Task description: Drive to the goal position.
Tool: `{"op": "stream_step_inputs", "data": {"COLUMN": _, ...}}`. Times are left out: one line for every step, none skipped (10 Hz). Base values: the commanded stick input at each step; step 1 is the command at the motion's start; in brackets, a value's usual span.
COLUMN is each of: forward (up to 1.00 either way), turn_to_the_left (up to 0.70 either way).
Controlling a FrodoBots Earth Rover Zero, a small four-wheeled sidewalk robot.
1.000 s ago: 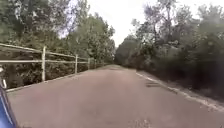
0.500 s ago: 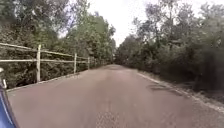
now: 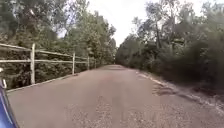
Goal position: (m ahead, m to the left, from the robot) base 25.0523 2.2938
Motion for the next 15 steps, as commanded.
{"op": "stream_step_inputs", "data": {"forward": 0.7, "turn_to_the_left": 0.0}}
{"op": "stream_step_inputs", "data": {"forward": 0.7, "turn_to_the_left": 0.0}}
{"op": "stream_step_inputs", "data": {"forward": 0.7, "turn_to_the_left": 0.0}}
{"op": "stream_step_inputs", "data": {"forward": 0.7, "turn_to_the_left": 0.0}}
{"op": "stream_step_inputs", "data": {"forward": 0.7, "turn_to_the_left": 0.0}}
{"op": "stream_step_inputs", "data": {"forward": 0.7, "turn_to_the_left": 0.0}}
{"op": "stream_step_inputs", "data": {"forward": 0.7, "turn_to_the_left": 0.0}}
{"op": "stream_step_inputs", "data": {"forward": 0.7, "turn_to_the_left": 0.0}}
{"op": "stream_step_inputs", "data": {"forward": 0.7, "turn_to_the_left": 0.0}}
{"op": "stream_step_inputs", "data": {"forward": 0.7, "turn_to_the_left": 0.0}}
{"op": "stream_step_inputs", "data": {"forward": 0.7, "turn_to_the_left": 0.0}}
{"op": "stream_step_inputs", "data": {"forward": 0.7, "turn_to_the_left": 0.0}}
{"op": "stream_step_inputs", "data": {"forward": 0.7, "turn_to_the_left": 0.0}}
{"op": "stream_step_inputs", "data": {"forward": 0.7, "turn_to_the_left": 0.0}}
{"op": "stream_step_inputs", "data": {"forward": 0.7, "turn_to_the_left": 0.0}}
